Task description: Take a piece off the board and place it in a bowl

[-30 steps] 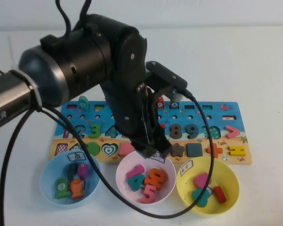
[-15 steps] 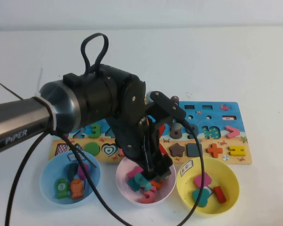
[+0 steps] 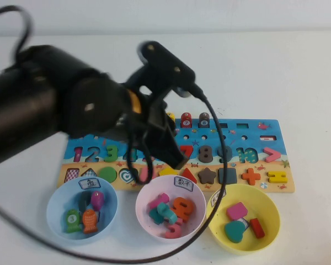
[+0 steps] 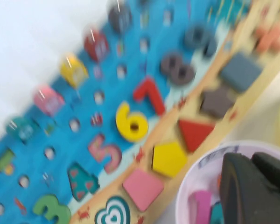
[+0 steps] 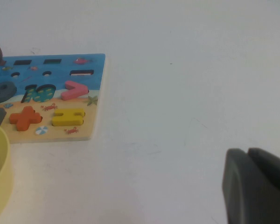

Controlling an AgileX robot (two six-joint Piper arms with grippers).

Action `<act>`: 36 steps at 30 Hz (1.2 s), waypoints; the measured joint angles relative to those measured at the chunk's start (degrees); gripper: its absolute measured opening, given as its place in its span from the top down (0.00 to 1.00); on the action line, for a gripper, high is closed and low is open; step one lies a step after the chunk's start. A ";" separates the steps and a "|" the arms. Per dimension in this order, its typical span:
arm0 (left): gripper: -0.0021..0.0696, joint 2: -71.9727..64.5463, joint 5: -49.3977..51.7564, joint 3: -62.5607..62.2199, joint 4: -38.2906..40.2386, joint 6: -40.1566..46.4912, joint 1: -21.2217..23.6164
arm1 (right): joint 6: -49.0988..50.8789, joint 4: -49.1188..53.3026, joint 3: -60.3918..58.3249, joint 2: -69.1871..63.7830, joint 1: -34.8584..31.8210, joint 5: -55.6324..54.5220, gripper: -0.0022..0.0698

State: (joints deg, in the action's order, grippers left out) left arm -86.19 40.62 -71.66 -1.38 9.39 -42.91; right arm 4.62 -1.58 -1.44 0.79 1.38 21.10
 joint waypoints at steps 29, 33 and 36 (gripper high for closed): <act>0.97 23.37 -22.90 27.02 -5.03 -9.39 0.09 | 0.00 0.00 0.00 0.00 0.00 0.00 0.99; 0.97 28.99 -43.88 42.18 -3.99 -9.83 2.40 | 0.00 0.00 0.00 0.00 0.00 0.00 0.99; 0.97 34.71 -53.80 52.32 -0.55 -9.83 5.31 | 0.00 0.00 0.00 0.00 0.00 0.00 0.99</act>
State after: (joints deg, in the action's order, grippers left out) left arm -51.48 -13.18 -19.34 -1.92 -0.44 -37.59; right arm 4.62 -1.58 -1.44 0.79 1.38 21.10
